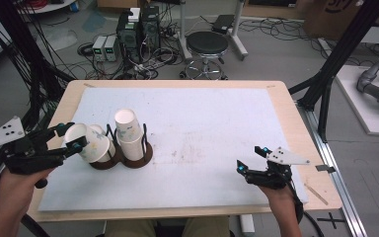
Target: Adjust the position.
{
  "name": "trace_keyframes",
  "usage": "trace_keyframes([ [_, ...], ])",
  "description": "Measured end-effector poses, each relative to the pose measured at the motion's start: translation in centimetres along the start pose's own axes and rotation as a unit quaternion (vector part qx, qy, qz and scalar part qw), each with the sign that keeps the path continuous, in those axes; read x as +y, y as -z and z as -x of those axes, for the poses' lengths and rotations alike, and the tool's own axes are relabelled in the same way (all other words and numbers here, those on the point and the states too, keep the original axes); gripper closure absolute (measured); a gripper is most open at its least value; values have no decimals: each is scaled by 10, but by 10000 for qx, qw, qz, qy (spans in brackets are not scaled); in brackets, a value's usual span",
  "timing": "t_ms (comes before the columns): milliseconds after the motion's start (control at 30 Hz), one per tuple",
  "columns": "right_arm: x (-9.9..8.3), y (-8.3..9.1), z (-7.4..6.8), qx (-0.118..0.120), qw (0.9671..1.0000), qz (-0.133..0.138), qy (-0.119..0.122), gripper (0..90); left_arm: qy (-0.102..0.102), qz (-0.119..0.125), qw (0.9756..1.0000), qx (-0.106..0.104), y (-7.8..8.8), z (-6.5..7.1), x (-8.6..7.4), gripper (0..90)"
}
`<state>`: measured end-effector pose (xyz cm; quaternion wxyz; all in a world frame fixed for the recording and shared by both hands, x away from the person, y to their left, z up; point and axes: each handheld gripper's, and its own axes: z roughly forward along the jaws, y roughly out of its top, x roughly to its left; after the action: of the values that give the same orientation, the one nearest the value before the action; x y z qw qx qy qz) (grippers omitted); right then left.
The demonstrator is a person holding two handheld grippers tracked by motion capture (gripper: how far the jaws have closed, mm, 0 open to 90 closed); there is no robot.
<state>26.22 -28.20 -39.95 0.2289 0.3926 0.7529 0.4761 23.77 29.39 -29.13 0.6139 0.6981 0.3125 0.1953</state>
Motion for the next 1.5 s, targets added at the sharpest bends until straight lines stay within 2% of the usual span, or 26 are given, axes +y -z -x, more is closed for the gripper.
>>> trace_keyframes([
  [100,0,0,-2,72,10000,3,37,175,-37,-9,9999,-141,-7,8,2,369],
  [200,0,1,-4,144,9999,3,47,175,-71,-42,9991,-427,-21,21,6,370],
  [267,0,1,-5,181,9998,14,80,174,-86,-57,9989,-463,-24,23,7,370],
  [500,3,1,-7,341,9994,72,78,174,-240,-136,9958,-878,-61,42,16,369],
  [633,5,-1,-9,505,9985,60,193,174,-360,-228,9941,-994,-82,51,17,369],
  [733,8,-3,-12,731,9969,78,262,174,-406,-284,9929,-1082,-95,56,15,369],
  [867,10,-7,-13,818,9963,65,263,174,-398,-293,9923,-1132,-111,58,11,369],
  [967,12,-11,-14,982,9950,-18,202,174,-444,-342,9916,-1166,-123,60,8,369],
  [1067,16,-15,-15,1182,9927,-77,214,174,-445,-384,9914,-1167,-135,61,5,369],
  [1167,23,-18,-15,1374,9897,-59,395,174,-424,-428,9913,-1169,-146,61,1,369],
  [1200,29,-20,-16,1484,9878,-85,462,174,-407,-430,9915,-1163,-150,61,0,369],
  [1267,31,-21,-16,1538,9869,-97,484,174,-395,-459,9915,-1153,-157,62,-3,369],
  [1400,44,-30,-18,1843,9809,-133,610,173,-362,-498,9914,-1156,-168,62,-7,370],
  [1433,51,-36,-21,1999,9772,-188,696,174,-342,-495,9914,-1161,-171,63,-8,370],
  [1467,51,-36,-21,1999,9772,-188,696,174,-333,-479,9912,-1185,-173,63,-10,370],
  [1500,57,-41,-25,2127,9733,-225,828,174,-319,-474,9909,-1222,-175,63,-11,370],
])
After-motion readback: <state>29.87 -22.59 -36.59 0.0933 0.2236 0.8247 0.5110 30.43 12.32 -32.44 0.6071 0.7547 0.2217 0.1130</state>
